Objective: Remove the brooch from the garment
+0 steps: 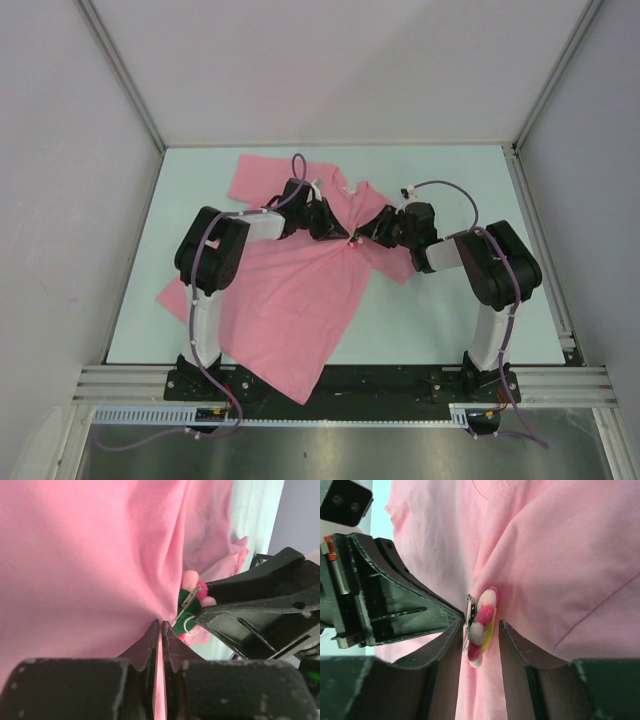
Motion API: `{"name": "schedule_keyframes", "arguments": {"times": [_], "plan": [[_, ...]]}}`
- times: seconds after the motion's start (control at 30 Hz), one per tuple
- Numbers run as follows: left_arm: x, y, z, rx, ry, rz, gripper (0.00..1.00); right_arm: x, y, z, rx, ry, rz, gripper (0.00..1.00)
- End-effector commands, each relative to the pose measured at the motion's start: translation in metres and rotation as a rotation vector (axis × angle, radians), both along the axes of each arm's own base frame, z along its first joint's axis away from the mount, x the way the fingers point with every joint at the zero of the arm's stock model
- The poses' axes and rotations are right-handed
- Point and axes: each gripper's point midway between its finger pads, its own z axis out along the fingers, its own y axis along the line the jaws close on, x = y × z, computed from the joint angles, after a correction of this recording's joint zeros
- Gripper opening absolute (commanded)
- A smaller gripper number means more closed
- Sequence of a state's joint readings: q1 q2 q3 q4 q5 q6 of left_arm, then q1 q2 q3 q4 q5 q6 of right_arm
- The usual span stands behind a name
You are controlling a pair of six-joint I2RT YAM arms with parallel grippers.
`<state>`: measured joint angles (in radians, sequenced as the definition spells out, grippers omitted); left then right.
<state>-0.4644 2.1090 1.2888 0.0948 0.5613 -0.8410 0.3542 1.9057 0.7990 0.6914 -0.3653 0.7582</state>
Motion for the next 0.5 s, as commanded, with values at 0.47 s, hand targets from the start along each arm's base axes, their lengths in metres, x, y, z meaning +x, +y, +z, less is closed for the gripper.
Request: {"name": "schedule_keyframes", "arguments": {"times": [0.47], "plan": [[0.015, -0.014, 0.045, 0.007, -0.122, -0.118, 0.28, 0.004, 0.007, 0.006, 0.013, -0.044, 0.038, 0.0]]}}
